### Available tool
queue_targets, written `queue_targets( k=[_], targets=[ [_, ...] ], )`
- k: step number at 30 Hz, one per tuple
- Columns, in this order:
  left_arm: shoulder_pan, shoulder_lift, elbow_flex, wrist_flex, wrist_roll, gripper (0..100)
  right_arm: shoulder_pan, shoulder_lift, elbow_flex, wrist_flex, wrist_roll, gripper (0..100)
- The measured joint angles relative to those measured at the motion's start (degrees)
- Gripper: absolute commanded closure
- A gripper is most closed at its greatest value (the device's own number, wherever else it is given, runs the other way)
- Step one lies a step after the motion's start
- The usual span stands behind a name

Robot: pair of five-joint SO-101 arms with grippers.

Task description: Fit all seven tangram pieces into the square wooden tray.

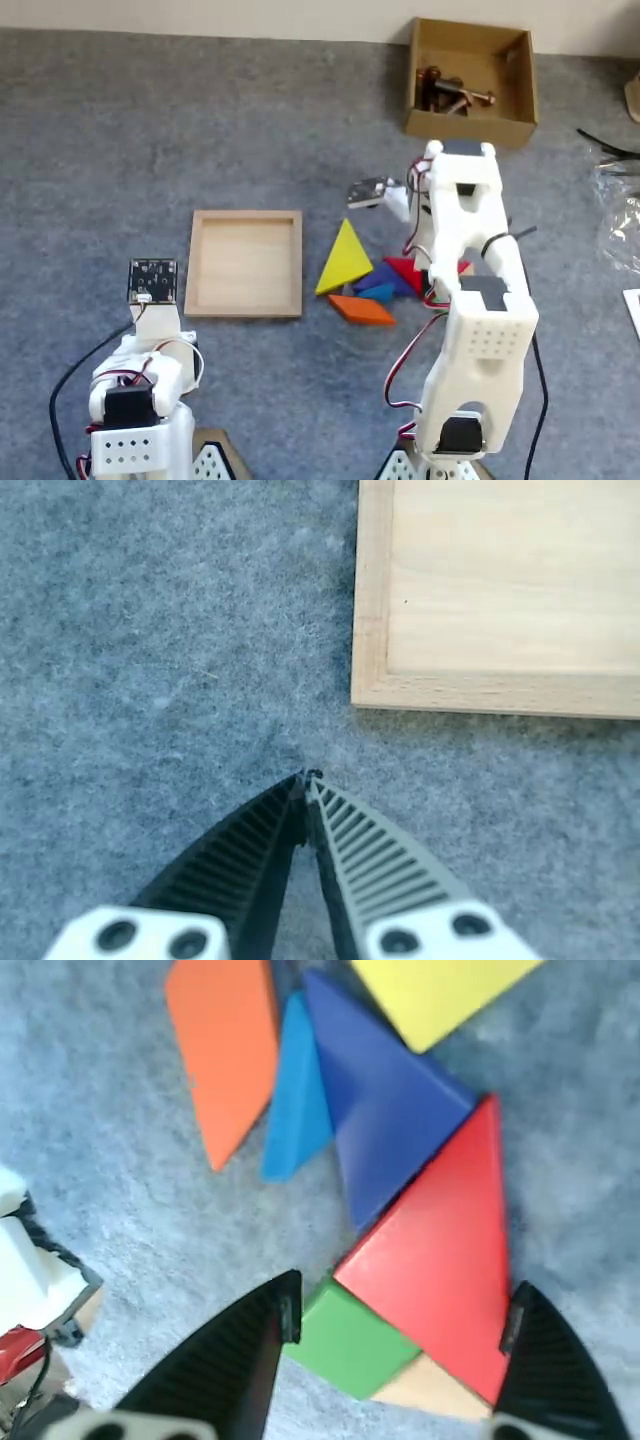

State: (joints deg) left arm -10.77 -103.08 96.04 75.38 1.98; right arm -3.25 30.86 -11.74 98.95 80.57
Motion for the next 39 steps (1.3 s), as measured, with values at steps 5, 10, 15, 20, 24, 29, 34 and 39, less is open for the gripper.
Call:
queue_targets(
  k=[5,10,15,20,24,29,34,39],
  targets=[
    [0.00,0.00,0.00,0.00,0.00,100,0.44,-0.44,5.54,-4.66,0.26,69.2],
    [0.00,0.00,0.00,0.00,0.00,100,0.44,-1.58,10.64,-9.05,0.26,69.3],
    [0.00,0.00,0.00,0.00,0.00,100,0.53,-1.67,11.69,-10.46,0.35,69.4],
    [0.00,0.00,0.00,0.00,0.00,100,0.53,-2.64,15.38,-12.75,0.35,69.4],
    [0.00,0.00,0.00,0.00,0.00,100,0.53,-2.81,16.18,-13.19,0.35,69.4],
    [0.00,0.00,0.00,0.00,0.00,100,0.53,-2.81,16.18,-13.19,0.26,69.4],
    [0.00,0.00,0.00,0.00,0.00,100,0.88,-2.99,19.08,-13.71,0.26,69.4],
    [0.00,0.00,0.00,0.00,0.00,100,1.14,-2.99,19.08,-13.63,0.26,69.4]
  ],
)
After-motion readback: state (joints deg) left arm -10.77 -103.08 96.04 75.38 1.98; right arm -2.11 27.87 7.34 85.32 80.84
